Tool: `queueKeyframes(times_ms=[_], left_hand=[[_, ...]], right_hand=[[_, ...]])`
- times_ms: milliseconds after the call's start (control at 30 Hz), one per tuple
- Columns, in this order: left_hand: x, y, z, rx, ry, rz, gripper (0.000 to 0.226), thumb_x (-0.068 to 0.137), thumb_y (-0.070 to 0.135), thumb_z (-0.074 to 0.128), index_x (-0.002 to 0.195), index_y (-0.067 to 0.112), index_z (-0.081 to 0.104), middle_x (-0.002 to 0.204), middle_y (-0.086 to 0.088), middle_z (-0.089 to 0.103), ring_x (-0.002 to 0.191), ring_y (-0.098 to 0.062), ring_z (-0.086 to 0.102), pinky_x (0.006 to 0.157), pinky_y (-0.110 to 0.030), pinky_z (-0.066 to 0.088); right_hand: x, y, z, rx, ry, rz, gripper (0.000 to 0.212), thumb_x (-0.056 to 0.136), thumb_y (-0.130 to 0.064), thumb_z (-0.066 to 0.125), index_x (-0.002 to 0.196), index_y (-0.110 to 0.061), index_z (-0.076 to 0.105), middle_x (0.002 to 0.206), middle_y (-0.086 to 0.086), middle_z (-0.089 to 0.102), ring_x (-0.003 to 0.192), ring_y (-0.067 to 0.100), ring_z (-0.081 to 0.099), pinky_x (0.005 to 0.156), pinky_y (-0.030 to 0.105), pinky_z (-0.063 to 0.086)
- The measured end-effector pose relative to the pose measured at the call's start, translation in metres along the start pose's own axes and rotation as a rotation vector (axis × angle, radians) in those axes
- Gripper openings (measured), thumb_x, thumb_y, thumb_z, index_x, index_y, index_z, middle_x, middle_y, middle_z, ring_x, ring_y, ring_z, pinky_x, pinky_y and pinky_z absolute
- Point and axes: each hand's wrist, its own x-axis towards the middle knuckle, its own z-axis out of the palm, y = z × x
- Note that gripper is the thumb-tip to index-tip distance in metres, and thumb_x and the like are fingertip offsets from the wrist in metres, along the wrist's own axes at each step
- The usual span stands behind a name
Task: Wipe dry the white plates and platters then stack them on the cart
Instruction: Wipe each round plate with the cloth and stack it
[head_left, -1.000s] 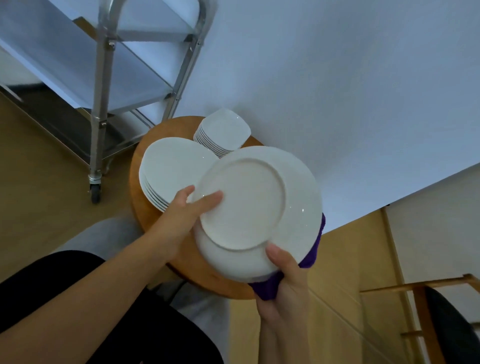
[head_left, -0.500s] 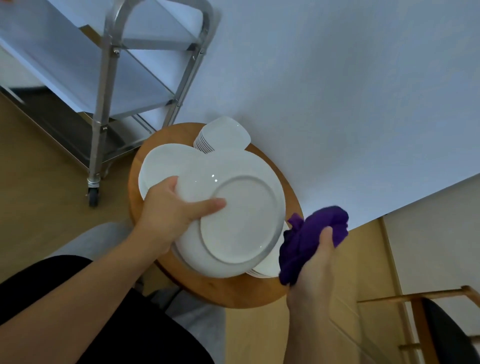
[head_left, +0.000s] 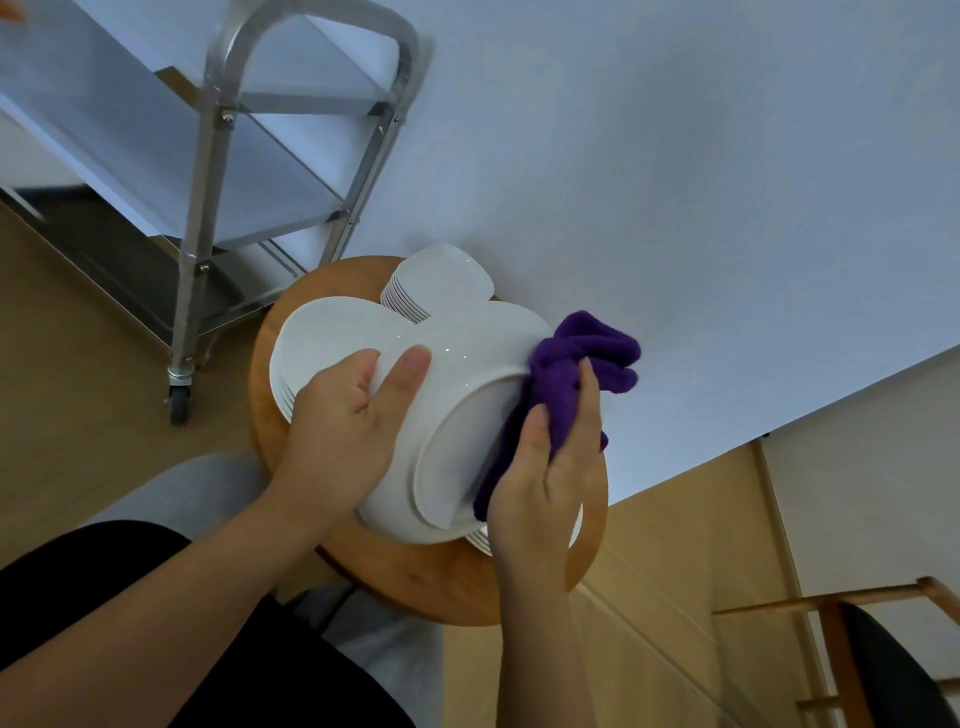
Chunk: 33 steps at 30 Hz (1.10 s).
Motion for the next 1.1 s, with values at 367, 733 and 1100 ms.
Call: queueKeyframes(times_ms=[367,733,1100], left_hand=[[-0.002,-0.02,0.011,0.182,-0.129,0.021,0.059,0.075,0.065,0.036,0.064,0.008,0.049,0.058,-0.009,0.049,0.053,-0.014,0.043,0.049,-0.016,0.033],[-0.003,0.001,-0.003,-0.127,-0.027,-0.117,0.081,0.064,0.07,0.041,0.085,-0.007,0.058,0.075,-0.017,0.063,0.067,-0.023,0.06,0.061,-0.023,0.048],[-0.002,0.01,0.015,-0.496,-0.038,-0.339,0.034,0.079,0.057,0.046,0.078,0.034,0.07,0.088,0.008,0.073,0.088,-0.017,0.069,0.08,-0.035,0.054]], right_hand=[[0.017,0.008,-0.012,-0.592,-0.453,-0.269,0.069,0.081,-0.071,0.031,0.142,-0.048,0.009,0.154,-0.007,0.027,0.143,0.027,0.019,0.111,0.057,0.019],[0.032,0.06,-0.05,0.119,-0.066,0.277,0.05,0.08,-0.057,0.051,0.128,-0.047,0.041,0.121,-0.035,0.047,0.11,-0.015,0.048,0.101,0.032,0.043],[-0.005,0.058,-0.014,0.577,0.291,0.543,0.082,0.055,-0.059,0.076,0.128,-0.028,0.054,0.112,-0.01,0.068,0.102,0.011,0.065,0.082,0.032,0.055]])
